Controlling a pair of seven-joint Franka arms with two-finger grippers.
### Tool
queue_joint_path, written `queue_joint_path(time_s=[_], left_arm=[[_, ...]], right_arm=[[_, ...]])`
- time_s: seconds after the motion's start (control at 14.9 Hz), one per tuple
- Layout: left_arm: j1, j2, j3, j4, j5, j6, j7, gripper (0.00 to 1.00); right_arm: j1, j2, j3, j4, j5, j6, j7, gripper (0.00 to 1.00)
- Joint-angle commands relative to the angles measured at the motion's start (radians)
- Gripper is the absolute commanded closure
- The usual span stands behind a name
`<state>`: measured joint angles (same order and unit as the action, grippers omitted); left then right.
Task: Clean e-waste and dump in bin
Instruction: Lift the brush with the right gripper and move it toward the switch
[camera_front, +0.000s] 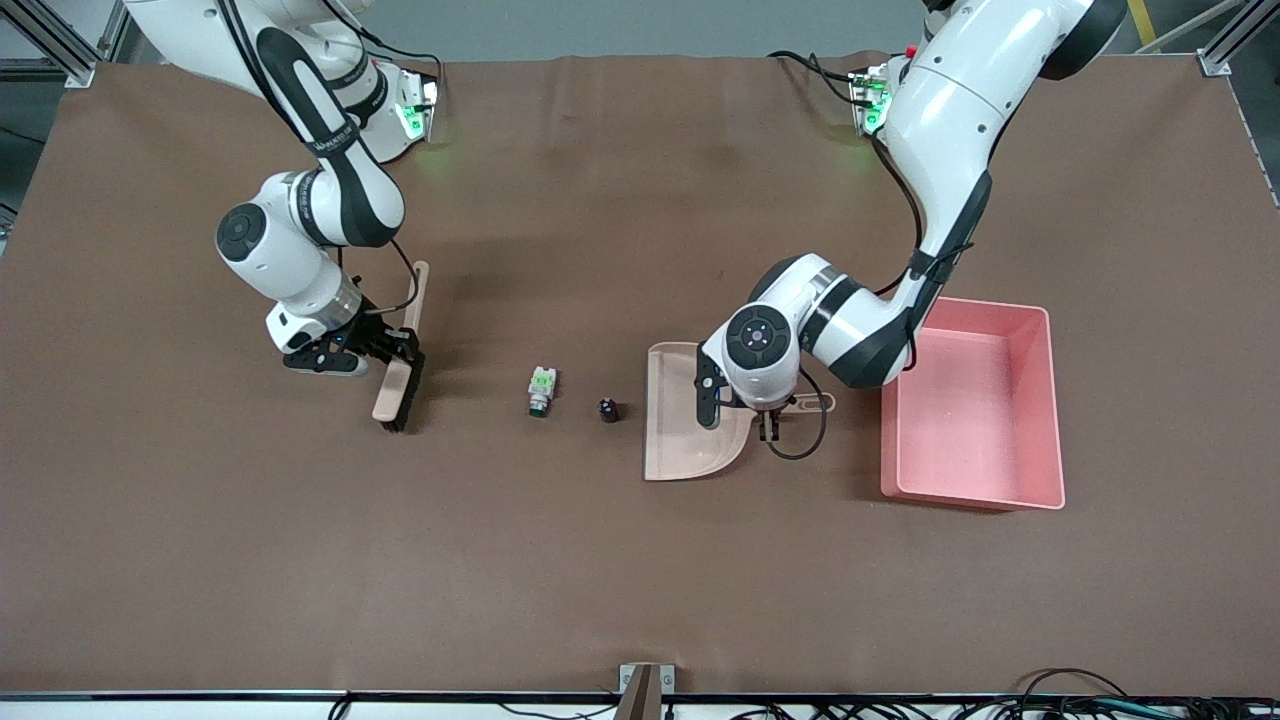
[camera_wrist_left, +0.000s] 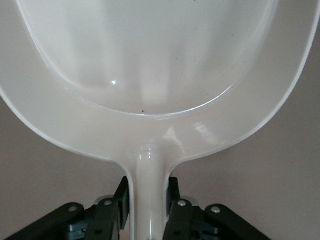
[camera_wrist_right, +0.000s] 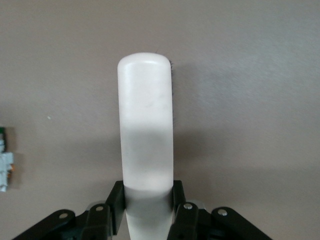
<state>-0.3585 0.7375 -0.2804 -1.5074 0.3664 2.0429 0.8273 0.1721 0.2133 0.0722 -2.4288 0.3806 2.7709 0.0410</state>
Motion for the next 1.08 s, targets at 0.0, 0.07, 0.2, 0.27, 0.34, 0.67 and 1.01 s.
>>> queue_joint_path(time_s=[0.0,0.07,0.2,0.27,0.34,0.67,1.01], left_arm=[[-0.010,-0.003,0.001,0.010,0.012,-0.038,-0.027,0.78],[-0.026,-0.003,0.003,0.012,0.011,-0.050,-0.034,0.78],[-0.037,-0.003,0.003,0.013,0.011,-0.075,-0.039,0.79],[-0.037,-0.001,0.004,0.013,0.011,-0.075,-0.040,0.80],[-0.037,-0.001,0.007,0.013,0.011,-0.073,-0.051,0.80],[-0.050,0.005,0.012,0.013,0.040,-0.073,-0.093,0.80],[-0.053,0.003,0.013,0.013,0.066,-0.073,-0.093,0.80]], right_arm=[[0.091,0.073,-0.002,0.095,0.030,0.002,0.103,1.00],[0.128,0.107,-0.003,0.129,0.029,0.004,0.155,1.00],[0.191,0.156,-0.005,0.174,0.029,0.010,0.218,1.00],[0.204,0.161,-0.003,0.186,0.029,0.009,0.238,1.00],[0.225,0.166,-0.003,0.200,0.029,0.003,0.266,1.00],[0.283,0.204,-0.003,0.223,0.032,0.010,0.338,1.00],[0.345,0.250,-0.003,0.296,0.030,0.007,0.454,1.00]])
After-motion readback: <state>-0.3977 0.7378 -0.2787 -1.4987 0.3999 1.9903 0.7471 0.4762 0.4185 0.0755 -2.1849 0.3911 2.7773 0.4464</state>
